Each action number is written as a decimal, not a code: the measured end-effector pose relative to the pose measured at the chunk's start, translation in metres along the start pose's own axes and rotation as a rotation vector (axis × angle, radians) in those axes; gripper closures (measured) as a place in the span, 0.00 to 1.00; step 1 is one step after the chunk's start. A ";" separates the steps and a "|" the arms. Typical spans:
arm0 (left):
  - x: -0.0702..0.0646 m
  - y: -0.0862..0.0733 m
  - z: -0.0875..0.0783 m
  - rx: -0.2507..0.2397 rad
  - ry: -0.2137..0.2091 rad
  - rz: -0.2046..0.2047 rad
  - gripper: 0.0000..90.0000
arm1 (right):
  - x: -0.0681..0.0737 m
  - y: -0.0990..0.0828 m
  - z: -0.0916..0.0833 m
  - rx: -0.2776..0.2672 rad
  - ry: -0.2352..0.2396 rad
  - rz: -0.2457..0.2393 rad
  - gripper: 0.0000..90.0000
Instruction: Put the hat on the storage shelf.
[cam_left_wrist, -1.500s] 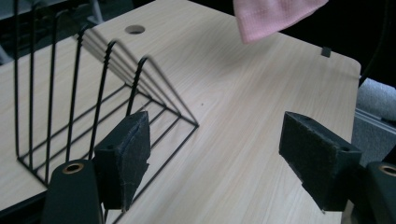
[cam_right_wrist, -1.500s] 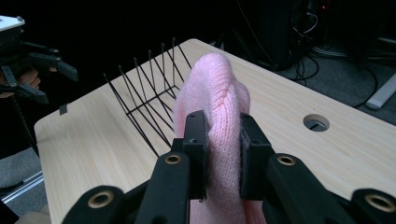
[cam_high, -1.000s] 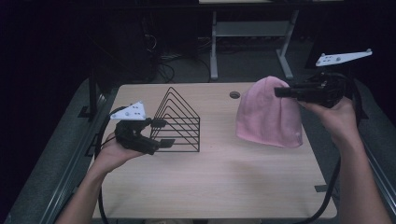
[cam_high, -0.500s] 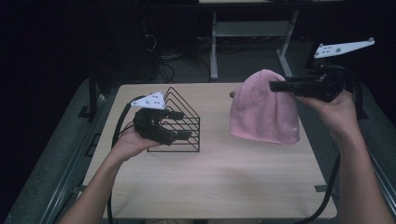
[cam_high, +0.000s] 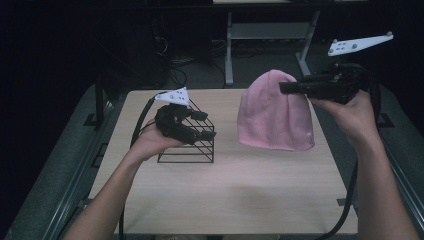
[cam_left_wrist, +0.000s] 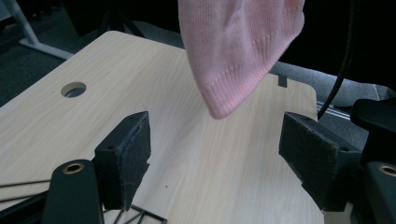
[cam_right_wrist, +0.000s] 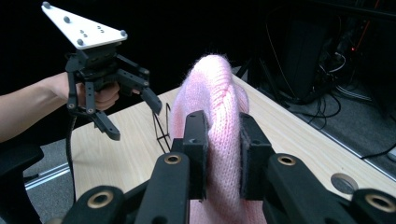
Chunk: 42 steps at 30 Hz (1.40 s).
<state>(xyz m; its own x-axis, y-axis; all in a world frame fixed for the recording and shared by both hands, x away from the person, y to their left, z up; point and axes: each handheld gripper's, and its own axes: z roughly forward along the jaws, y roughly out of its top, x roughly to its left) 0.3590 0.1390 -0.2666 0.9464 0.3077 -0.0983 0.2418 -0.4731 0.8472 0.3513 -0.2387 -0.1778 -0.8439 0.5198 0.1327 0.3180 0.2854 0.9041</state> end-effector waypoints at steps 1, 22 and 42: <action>0.001 0.002 0.001 0.002 0.001 0.006 0.28 | 0.000 0.001 0.001 -0.005 0.003 -0.002 0.85; 0.008 0.021 0.040 0.004 -0.127 -0.026 0.37 | 0.016 0.022 0.005 -0.032 0.061 -0.045 0.85; 0.014 0.022 0.034 0.009 -0.116 -0.035 0.89 | 0.016 0.028 0.016 -0.061 0.079 -0.053 0.85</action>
<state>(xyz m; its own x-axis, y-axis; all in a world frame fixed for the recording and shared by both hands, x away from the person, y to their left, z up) 0.3844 0.1046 -0.2668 0.9557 0.2265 -0.1882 0.2766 -0.4710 0.8377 0.3539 -0.2092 -0.1567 -0.8911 0.4393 0.1135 0.2472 0.2605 0.9333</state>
